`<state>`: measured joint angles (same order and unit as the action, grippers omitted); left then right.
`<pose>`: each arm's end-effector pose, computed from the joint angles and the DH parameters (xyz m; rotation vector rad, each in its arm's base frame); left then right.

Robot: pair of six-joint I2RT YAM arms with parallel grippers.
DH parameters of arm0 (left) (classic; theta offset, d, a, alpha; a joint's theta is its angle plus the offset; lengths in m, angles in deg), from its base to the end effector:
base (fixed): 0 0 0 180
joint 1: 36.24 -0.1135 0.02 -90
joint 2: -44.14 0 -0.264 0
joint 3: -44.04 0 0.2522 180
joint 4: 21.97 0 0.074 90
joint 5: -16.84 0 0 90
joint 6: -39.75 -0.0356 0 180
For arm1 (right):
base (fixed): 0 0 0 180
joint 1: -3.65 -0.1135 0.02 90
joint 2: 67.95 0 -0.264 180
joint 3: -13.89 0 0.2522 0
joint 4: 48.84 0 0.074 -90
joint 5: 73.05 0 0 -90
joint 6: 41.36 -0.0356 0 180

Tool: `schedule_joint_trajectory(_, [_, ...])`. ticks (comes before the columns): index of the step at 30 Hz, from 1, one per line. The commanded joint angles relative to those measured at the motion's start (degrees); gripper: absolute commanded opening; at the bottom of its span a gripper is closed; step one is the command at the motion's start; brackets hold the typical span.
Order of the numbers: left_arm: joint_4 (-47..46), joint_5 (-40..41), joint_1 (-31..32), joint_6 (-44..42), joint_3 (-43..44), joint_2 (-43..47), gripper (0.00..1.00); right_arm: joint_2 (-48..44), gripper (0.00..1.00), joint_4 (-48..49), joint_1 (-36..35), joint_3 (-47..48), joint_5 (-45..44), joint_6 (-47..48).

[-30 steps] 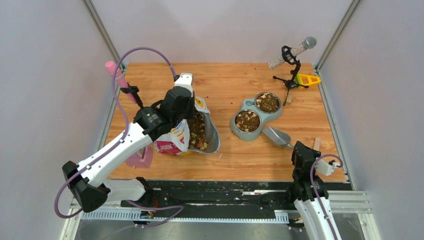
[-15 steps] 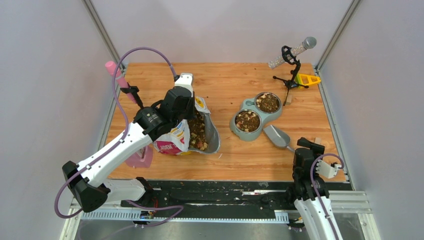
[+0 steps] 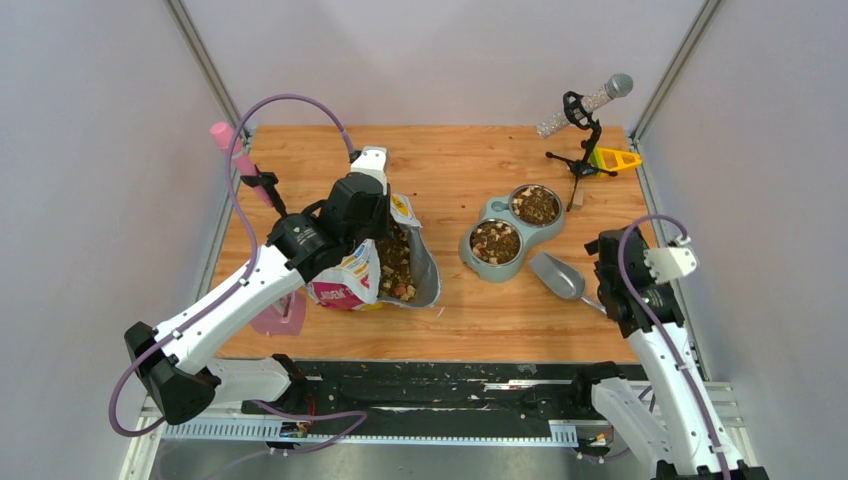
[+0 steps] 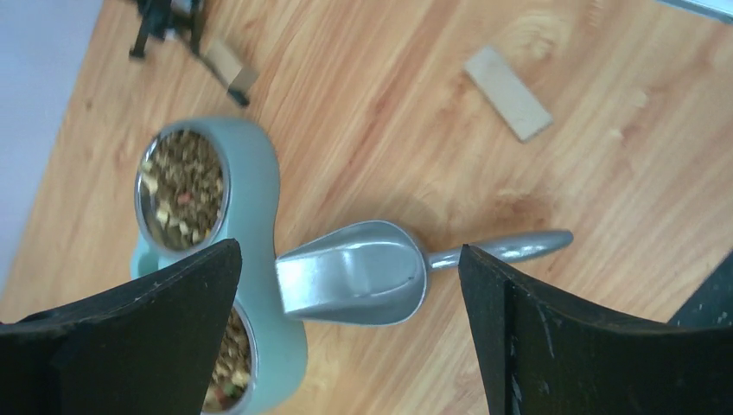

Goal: Serve the pet food

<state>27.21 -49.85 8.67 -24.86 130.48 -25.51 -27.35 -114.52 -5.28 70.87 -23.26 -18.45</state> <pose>0.1939 -0.1734 0.3767 0.1205 2.0965 -0.3086 0.1295 -0.0029 0.2797 1.3130 1.7543 -0.1303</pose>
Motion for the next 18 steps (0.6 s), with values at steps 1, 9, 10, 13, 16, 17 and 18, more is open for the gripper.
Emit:
schedule_joint_trajectory(1, [-6.7, -0.6, 0.1, -0.8, 4.5, 1.6, 0.00, 2.0, 1.00, 14.7, -0.4, 3.4, 18.3, 33.4])
schedule_joint_trajectory(9, [-5.6, -5.2, 0.1, -2.5, 5.0, 1.7, 0.00, 2.0, 1.00, 67.3, -0.9, -6.8, 95.4, 62.7])
schedule_joint_trajectory(10, [-4.3, -5.9, 0.1, -2.8, 5.5, 1.7, 0.00, 5.2, 1.00, 66.8, -2.1, -5.2, 100.9, 68.8])
schedule_joint_trajectory(13, [-3.0, -10.1, 0.1, -4.8, 5.8, 1.8, 0.00, 15.6, 1.00, 42.8, -7.8, 6.9, 106.3, 103.4])
schedule_joint_trajectory(16, [-1.6, -15.9, 0.1, -6.0, 6.2, 2.4, 0.00, 29.6, 1.00, 23.4, -11.0, 18.8, 106.7, 123.4])
schedule_joint_trajectory(17, [-0.6, -16.9, 0.1, -6.1, 6.5, 2.5, 0.00, 33.5, 1.00, 17.4, -11.3, 23.4, 108.3, 128.8])
schedule_joint_trajectory(18, [-0.1, -18.4, 0.1, -6.2, 6.7, 2.9, 0.00, 37.1, 0.99, 11.7, -11.7, 27.6, 109.8, 132.9])
